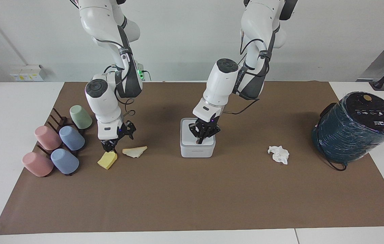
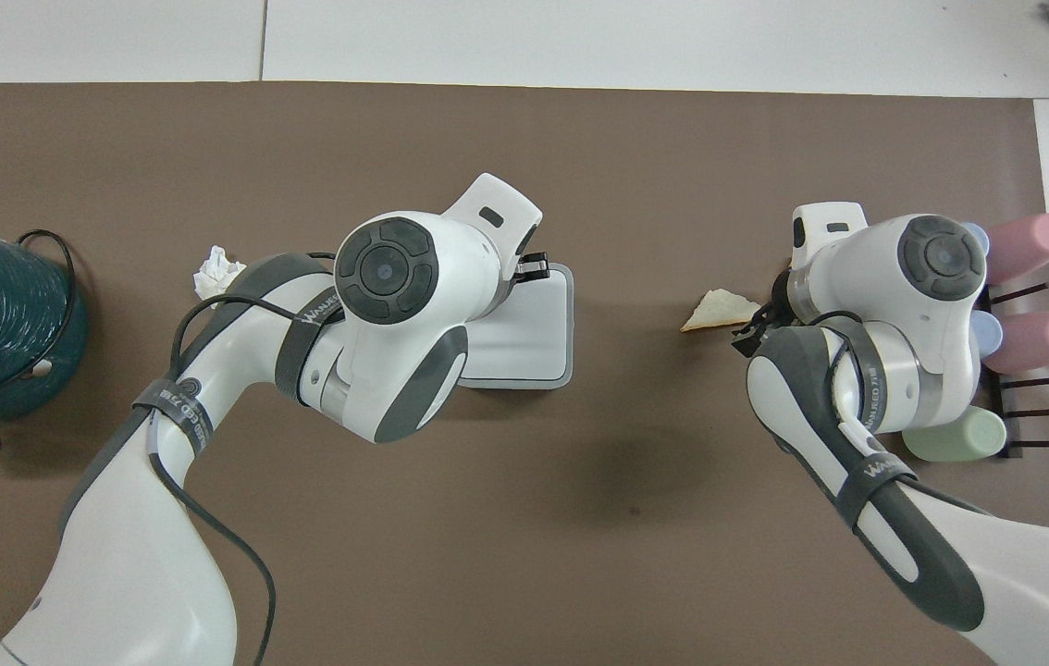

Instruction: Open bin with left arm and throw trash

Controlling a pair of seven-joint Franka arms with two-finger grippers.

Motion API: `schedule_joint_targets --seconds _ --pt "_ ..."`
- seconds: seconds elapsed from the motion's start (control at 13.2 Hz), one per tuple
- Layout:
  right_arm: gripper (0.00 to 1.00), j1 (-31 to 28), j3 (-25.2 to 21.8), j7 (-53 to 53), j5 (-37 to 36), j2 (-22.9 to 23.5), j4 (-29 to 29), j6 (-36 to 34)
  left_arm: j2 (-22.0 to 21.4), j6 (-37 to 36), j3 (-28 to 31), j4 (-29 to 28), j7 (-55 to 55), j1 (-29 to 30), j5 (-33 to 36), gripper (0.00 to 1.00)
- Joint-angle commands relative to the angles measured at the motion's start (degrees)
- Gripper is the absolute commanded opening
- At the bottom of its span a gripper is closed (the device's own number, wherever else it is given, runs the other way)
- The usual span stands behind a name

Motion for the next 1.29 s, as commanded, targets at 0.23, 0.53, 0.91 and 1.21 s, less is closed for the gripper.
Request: schedule_joint_targets --seconds 0.23,0.53,0.91,1.21 --pt "1.00 0.66 0.03 -5.30 1.77 1.53 -4.70 6.95 0.33 1.17 0.92 -2.35 -0.52 -1.65 -0.96 0.00" --pt "1.00 0.75 0.03 -4.95 1.86 2.23 -4.70 8.35 0.24 0.04 1.01 -2.10 -0.43 -1.83 -0.87 0.00" --pt "0.77 0.84 0.03 -3.90 1.86 2.50 -4.62 9.14 -1.24 -13.21 1.10 4.93 -0.26 -1.21 -0.79 0.00" --pt "0.73 0.84 0.12 -3.81 1.86 3.29 -4.35 10.38 -4.14 -21.48 1.45 7.40 -0.08 -1.04 -0.79 0.00"
